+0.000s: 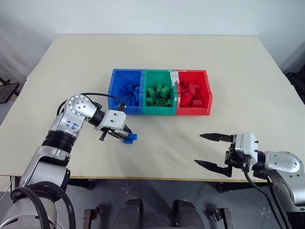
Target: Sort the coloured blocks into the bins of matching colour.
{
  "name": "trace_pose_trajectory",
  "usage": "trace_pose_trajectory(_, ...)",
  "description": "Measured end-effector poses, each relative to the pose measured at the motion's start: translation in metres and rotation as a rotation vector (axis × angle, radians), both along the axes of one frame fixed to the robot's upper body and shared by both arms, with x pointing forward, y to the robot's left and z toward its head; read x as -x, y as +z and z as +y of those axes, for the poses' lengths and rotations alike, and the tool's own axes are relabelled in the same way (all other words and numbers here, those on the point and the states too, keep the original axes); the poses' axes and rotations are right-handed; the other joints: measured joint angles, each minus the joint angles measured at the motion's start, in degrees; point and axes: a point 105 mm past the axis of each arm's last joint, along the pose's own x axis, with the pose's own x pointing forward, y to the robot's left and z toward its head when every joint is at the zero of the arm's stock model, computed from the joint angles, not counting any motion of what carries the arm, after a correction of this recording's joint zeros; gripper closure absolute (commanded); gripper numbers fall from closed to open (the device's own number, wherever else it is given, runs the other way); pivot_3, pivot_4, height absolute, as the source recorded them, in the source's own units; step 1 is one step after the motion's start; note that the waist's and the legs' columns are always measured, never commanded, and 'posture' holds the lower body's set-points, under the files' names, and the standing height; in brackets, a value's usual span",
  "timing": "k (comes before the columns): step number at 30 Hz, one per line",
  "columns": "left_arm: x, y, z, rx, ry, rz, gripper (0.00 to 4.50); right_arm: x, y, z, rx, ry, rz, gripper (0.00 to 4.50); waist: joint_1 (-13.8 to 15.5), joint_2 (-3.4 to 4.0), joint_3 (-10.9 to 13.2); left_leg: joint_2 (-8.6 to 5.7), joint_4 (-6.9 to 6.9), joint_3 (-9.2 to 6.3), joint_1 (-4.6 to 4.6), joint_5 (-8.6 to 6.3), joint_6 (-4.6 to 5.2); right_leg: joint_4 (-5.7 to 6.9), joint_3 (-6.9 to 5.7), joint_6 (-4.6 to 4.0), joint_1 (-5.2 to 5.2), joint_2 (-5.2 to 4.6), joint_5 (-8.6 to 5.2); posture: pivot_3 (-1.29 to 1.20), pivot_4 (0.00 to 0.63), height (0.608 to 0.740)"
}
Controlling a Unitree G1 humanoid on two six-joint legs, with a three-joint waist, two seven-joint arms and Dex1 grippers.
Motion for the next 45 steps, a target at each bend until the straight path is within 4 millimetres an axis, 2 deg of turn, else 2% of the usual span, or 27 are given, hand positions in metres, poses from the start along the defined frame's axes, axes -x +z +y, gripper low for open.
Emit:
trace_pose_trajectory(12, 0.003, -0.001, 0.000, 0.052, 0.031, 0.035, 4.05, 0.001, -0.003, 0.004, -0.001, 0.017, 0.009, 0.00, -0.06, 0.00, 0.00, 0.01, 0.00, -0.01, -0.01, 0.00, 0.00, 0.00, 0.00, 0.00, 0.00, 0.00, 0.00, 0.00, 0.150, 0.740)
trace_pose_trajectory(14, 0.007, -0.002, 0.000, 0.084, 0.039, 0.064, 3.30, 0.001, -0.003, 0.004, -0.001, 0.019, 0.008, 0.00, -0.07, 0.00, 0.00, 0.01, 0.00, -0.02, -0.02, 0.00, 0.00, 0.00, 0.00, 0.00, -0.02, 0.00, 0.00, 0.00, 0.150, 0.740)
trace_pose_trajectory(18, 0.009, 0.006, 0.005, 0.129, 0.083, 0.064, 2.13, 0.001, -0.003, 0.005, -0.001, 0.023, 0.010, 0.00, -0.10, 0.00, 0.00, 0.02, 0.00, -0.03, -0.02, 0.00, 0.00, 0.00, 0.00, 0.00, -0.03, 0.00, 0.00, 0.00, 0.150, 0.740)
trace_pose_trajectory(21, 0.007, 0.012, 0.008, 0.176, 0.140, 0.052, 2.13, 0.002, -0.003, 0.005, -0.001, 0.024, 0.011, 0.00, -0.01, 0.00, 0.00, 0.01, 0.00, -0.04, -0.03, 0.00, 0.00, -0.01, 0.00, 0.00, -0.02, 0.00, 0.00, 0.00, 0.150, 0.740)
trace_pose_trajectory(30, 0.011, 0.005, 0.014, 0.180, 0.179, 0.070, 2.13, 0.000, -0.003, 0.005, -0.001, 0.031, 0.010, 0.00, 0.01, 0.00, 0.00, 0.00, 0.00, -0.03, -0.03, 0.00, 0.00, -0.01, 0.00, 0.00, -0.02, 0.00, 0.00, 0.00, 0.150, 0.740)
trace_pose_trajectory(37, 0.013, 0.000, -0.003, 0.176, 0.129, 0.087, 2.13, -0.002, -0.002, 0.005, 0.002, 0.035, 0.006, 0.00, -0.01, 0.00, 0.00, 0.01, -0.01, -0.03, -0.03, 0.00, 0.00, -0.02, 0.00, 0.00, -0.02, 0.01, 0.00, 0.00, 0.150, 0.740)
trace_pose_trajectory(41, 0.008, -0.001, -0.015, 0.161, 0.123, 0.069, 2.13, -0.002, -0.002, 0.005, 0.002, 0.034, 0.005, 0.00, 0.07, 0.00, 0.00, 0.00, 0.00, -0.03, -0.05, 0.00, 0.00, -0.03, 0.00, 0.00, -0.02, 0.00, 0.00, 0.00, 0.150, 0.740)
trace_pose_trajectory(45, 0.001, -0.001, -0.014, 0.144, 0.155, 0.052, 3.07, -0.002, -0.003, 0.005, -0.002, 0.028, 0.009, 0.00, 0.00, 0.00, 0.00, 0.01, -0.01, -0.02, -0.04, 0.00, 0.00, -0.02, 0.00, 0.00, -0.03, 0.01, 0.00, 0.00, 0.150, 0.740)
